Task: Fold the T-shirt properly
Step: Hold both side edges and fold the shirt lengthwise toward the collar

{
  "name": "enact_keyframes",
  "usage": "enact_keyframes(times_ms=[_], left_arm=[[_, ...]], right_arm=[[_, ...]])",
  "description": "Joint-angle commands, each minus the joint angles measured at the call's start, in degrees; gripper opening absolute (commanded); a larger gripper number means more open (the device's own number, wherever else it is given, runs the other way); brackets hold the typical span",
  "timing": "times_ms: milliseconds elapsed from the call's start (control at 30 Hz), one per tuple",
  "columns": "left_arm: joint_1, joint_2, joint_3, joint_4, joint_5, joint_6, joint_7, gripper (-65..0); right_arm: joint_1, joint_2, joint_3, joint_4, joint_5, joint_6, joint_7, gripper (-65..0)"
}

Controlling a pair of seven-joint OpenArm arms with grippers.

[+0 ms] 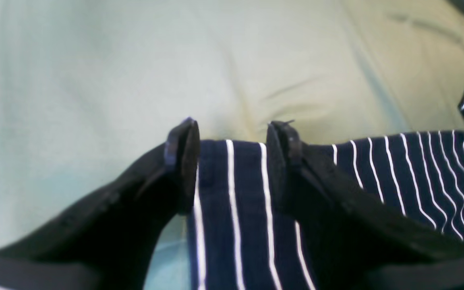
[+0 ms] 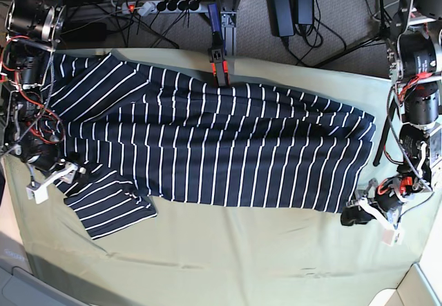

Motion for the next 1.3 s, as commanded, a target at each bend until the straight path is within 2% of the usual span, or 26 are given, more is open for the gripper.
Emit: enact_keyframes(times_ms=[0,67,167,300,567,700,867,1133,1267], left_arm=[[-1.9,-0.6,-0.1,1.0,-0.4,1.7,-1.4,-34.6],[-1.9,-0.6,-0.1,1.0,-0.1,3.3,-1.6,-34.6],[-1.7,-0.6,-0.1,0.6,0.2,3.6,-1.5,-34.6],[-1.7,-1.1,-0.1,-2.4,3.3,7.4,-3.5,-34.6],[-1.7,-1.1,-0.1,-6.4,1.4,7.4,-3.1,-34.6],[-1.6,-0.9,-0.1,-6.4,-1.3,6.0,-1.5,-34.6],[-1.6,0.2,-0.1,-6.4,-1.5,4.2,-0.5,-34.6],[-1.6,0.9,-0.1,-6.4,-2.8,3.7,1.6,-34.6],[-1.6,1.3,-0.1,-6.4,-3.2,0.4,2.1,-34.6]], right_arm=[[1.5,0.7,0.4,0.8,0.0,3.8,1.0,-30.3],[1.5,-0.1,0.4,0.8,-0.3,3.8,1.0,-30.3],[1.5,-0.5,0.4,0.8,-0.2,3.8,1.0,-30.3],[1.5,-0.5,0.4,0.8,-0.1,3.8,0.7,-30.3],[1.5,-0.5,0.4,0.8,0.4,3.8,0.6,-30.3],[1.2,-0.5,0.4,0.8,0.5,3.8,0.4,-30.3],[1.2,-0.5,0.4,0.8,1.8,3.8,0.4,-30.3],[1.2,-0.5,0.4,0.8,1.8,3.8,0.4,-30.3],[1.2,-0.5,0.4,0.8,1.8,3.8,0.4,-30.3]])
